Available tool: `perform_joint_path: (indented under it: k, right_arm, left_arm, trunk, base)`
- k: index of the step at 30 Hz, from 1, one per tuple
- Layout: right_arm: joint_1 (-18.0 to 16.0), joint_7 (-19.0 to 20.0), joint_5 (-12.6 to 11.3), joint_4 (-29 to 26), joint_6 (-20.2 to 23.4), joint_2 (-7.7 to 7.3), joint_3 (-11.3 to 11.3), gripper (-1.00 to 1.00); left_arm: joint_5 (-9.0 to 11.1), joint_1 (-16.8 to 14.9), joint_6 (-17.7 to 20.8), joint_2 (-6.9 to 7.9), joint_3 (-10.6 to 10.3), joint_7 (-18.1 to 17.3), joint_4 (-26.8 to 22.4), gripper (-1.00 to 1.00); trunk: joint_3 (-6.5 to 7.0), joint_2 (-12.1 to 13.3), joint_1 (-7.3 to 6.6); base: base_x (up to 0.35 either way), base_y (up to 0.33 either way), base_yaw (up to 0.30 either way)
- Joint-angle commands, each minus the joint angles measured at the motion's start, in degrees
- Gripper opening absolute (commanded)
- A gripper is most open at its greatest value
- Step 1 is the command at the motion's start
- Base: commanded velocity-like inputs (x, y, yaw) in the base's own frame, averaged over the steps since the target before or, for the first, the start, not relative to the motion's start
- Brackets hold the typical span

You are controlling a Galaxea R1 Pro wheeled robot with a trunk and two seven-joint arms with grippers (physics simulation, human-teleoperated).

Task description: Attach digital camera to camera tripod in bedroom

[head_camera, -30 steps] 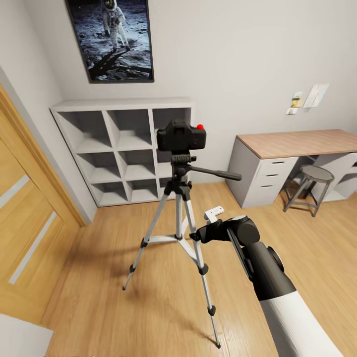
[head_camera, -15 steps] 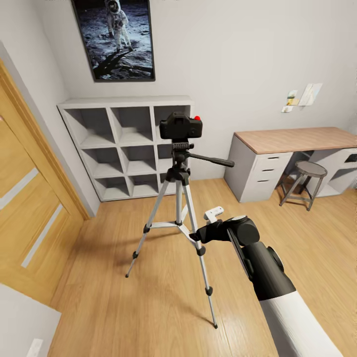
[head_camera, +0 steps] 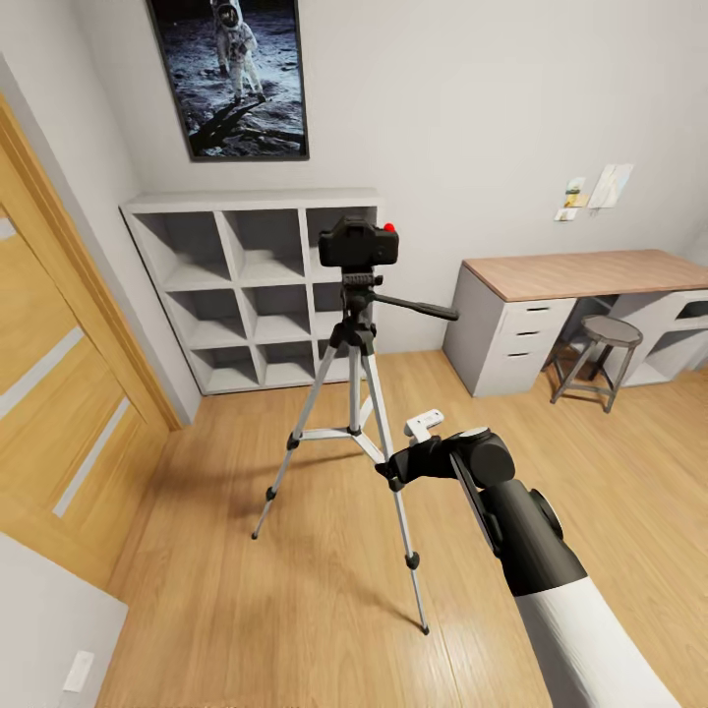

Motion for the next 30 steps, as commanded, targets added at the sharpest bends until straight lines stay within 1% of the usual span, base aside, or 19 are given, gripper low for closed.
perform_joint_path:
  k: [1,16,17,20,21,22,23,26,29,30]
  right_arm:
    - [0.0,0.5,0.6,0.0,0.2,0.01,0.0,1.00]
    - [0.0,0.5,0.6,0.2,0.2,-0.04,0.0,1.00]
    - [0.1,0.4,0.5,0.4,0.2,-4.51,-0.1,1.00]
    - [1.0,0.4,0.4,1.3,0.1,-5.94,-0.2,1.00]
    - [1.9,0.4,0.4,2.3,0.0,-6.94,-0.4,1.00]
    - [5.6,0.4,0.3,8.9,-1.5,-9.19,-2.1,1.00]
    - [6.3,0.4,0.3,11.8,-2.9,-9.45,-2.9,1.00]
    - [6.9,0.4,0.4,17.3,-6.2,-9.68,-4.0,1.00]
    - [7.2,0.2,0.4,24.0,-10.2,-9.80,-4.8,1.00]
    - [7.3,0.0,0.4,28.7,-12.9,-9.84,-5.3,1.00]
  left_arm:
    - [0.4,0.0,0.2,0.01,-0.5,0.1,0.0,1.00]
    - [0.4,0.0,0.2,0.03,-0.5,0.1,0.0,1.00]
    - [0.4,0.0,0.2,0.03,-0.5,0.1,0.0,1.00]
    - [0.4,0.0,0.2,0.03,-0.5,0.1,0.0,1.00]
    - [0.4,0.0,0.2,0.03,-0.5,0.1,0.0,1.00]
    - [0.4,0.0,0.2,0.03,-0.5,0.1,0.0,1.00]
    - [0.4,0.0,0.2,0.03,-0.5,0.1,0.0,1.00]
    - [0.4,0.0,0.2,0.03,-0.5,0.1,0.0,1.00]
    - [0.4,0.0,0.2,0.03,-0.5,0.1,-0.1,1.00]
    - [0.4,0.0,0.2,0.03,-0.5,0.1,-0.1,1.00]
  trunk:
    - [-0.10,-0.1,0.03]
    - [-0.10,-0.1,0.03]
    - [-0.10,-0.1,0.03]
    - [-0.10,-0.1,0.03]
    - [-0.10,-0.1,0.03]
    - [-0.10,-0.1,0.03]
    - [-0.10,-0.1,0.03]
    - [-0.10,-0.1,0.03]
    - [-0.10,-0.1,0.03]
    - [-0.10,-0.1,0.03]
  base:
    - [-0.012,0.000,0.000]
    - [-0.003,0.000,0.000]
    - [0.000,0.000,0.000]
    - [0.000,0.000,0.000]
    - [0.000,0.000,0.000]
    - [0.000,0.000,0.000]
    - [0.000,0.000,0.000]
    - [0.000,0.000,0.000]
    - [0.000,0.000,0.000]
    - [0.000,0.000,0.000]
